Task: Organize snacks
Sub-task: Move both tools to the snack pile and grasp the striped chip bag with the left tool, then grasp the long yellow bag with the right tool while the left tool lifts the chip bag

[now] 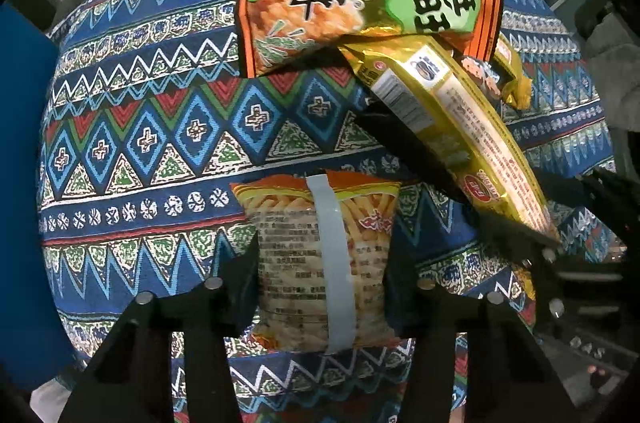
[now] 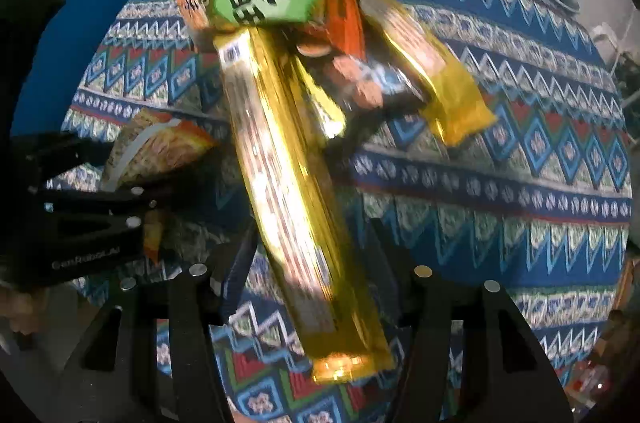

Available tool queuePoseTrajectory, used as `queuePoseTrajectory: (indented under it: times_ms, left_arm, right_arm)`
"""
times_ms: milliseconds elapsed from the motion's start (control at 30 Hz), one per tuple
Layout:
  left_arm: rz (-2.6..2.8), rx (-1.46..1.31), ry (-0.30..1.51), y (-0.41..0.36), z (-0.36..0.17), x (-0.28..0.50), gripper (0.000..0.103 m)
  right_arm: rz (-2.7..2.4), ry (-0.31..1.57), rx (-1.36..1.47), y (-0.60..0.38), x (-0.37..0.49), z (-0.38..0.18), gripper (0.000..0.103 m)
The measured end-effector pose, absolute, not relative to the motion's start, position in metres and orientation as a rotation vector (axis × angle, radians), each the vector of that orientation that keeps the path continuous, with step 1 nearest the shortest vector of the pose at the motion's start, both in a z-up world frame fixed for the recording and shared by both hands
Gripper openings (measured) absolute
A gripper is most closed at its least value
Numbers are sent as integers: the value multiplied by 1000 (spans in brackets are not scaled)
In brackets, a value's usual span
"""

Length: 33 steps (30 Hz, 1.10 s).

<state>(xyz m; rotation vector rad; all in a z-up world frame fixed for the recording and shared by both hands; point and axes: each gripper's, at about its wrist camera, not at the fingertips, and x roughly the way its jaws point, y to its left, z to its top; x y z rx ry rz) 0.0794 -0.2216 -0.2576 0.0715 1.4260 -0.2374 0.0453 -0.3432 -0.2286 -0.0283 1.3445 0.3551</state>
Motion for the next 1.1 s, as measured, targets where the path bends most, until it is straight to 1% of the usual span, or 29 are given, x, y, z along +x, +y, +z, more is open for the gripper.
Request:
queuePoseTrajectory:
  times_ms: [200, 333, 367, 400, 433, 533, 1100]
  left_arm:
    - [-241, 77, 1412, -212, -259, 81, 44]
    - [-244, 89, 1402, -205, -259, 80, 43]
    - [-245, 92, 1399, -195, -256, 79, 43]
    - [-244, 98, 1398, -192, -255, 78, 42]
    - [-243, 105, 1398, -190, -254, 78, 42]
    - [-239, 120, 1390, -173, -245, 71, 41]
    - [-236, 184, 1261, -79, -171, 31, 41]
  right_arm:
    - [382, 1304, -79, -317, 58, -231, 56]
    - [389, 1297, -161, -301, 61, -240, 55]
    - [387, 1298, -182, -297, 61, -242, 52]
    - [382, 1294, -213, -295, 60, -244, 41]
    - [375, 1288, -241, -293, 59, -244, 36]
    - [390, 1286, -251, -289, 56, -239, 31]
    - [458, 1227, -204, -285, 18, -184, 31]
